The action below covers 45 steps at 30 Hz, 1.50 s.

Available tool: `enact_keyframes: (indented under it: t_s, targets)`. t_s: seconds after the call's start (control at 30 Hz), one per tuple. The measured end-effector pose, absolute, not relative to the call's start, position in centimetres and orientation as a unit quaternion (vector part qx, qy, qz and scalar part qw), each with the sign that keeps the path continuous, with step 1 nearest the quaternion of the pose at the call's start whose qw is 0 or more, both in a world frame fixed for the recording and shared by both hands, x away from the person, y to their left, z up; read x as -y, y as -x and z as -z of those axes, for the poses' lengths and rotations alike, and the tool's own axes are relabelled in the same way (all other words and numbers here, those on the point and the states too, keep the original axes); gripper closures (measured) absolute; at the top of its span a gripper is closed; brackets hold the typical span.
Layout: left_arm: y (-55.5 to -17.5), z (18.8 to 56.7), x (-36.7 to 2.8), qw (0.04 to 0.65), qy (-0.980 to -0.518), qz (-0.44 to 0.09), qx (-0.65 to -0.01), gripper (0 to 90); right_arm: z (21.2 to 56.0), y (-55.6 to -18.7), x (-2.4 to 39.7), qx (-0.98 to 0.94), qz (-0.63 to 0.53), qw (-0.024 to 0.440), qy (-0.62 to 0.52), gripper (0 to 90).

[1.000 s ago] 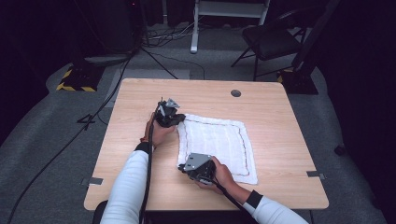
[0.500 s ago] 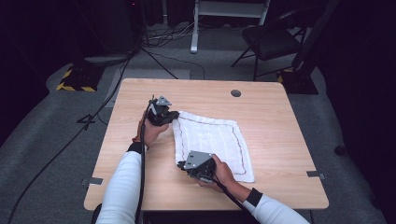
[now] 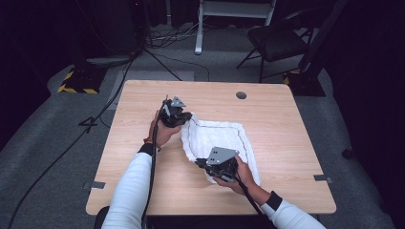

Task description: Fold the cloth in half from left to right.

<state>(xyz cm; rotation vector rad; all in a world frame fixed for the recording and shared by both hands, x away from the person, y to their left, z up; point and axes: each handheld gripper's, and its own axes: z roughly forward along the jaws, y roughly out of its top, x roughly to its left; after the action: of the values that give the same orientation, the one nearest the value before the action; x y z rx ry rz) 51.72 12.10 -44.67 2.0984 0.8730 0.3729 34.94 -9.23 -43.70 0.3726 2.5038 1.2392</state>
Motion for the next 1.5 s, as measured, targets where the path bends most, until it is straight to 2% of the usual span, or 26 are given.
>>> enact_keyframes:
  t_s: [0.83, 1.33, 1.5]
  targets:
    - [-53.4, 44.0, -1.0, 0.385, -0.863, -0.145, -0.292, 84.1, 43.0, -33.3, 20.5, -0.859, -0.425, 0.183, -0.217, 87.0]
    - [-53.8, 44.8, 4.8, 0.377, -0.879, -0.131, -0.262, 84.0, 43.9, -32.2, 24.0, -0.859, -0.408, 0.186, -0.248, 86.9]
    - [-53.7, 45.5, 6.9, 0.368, -0.881, -0.14, -0.263, 77.5, 44.6, -32.0, 25.2, -0.86, -0.397, 0.182, -0.265, 86.4]
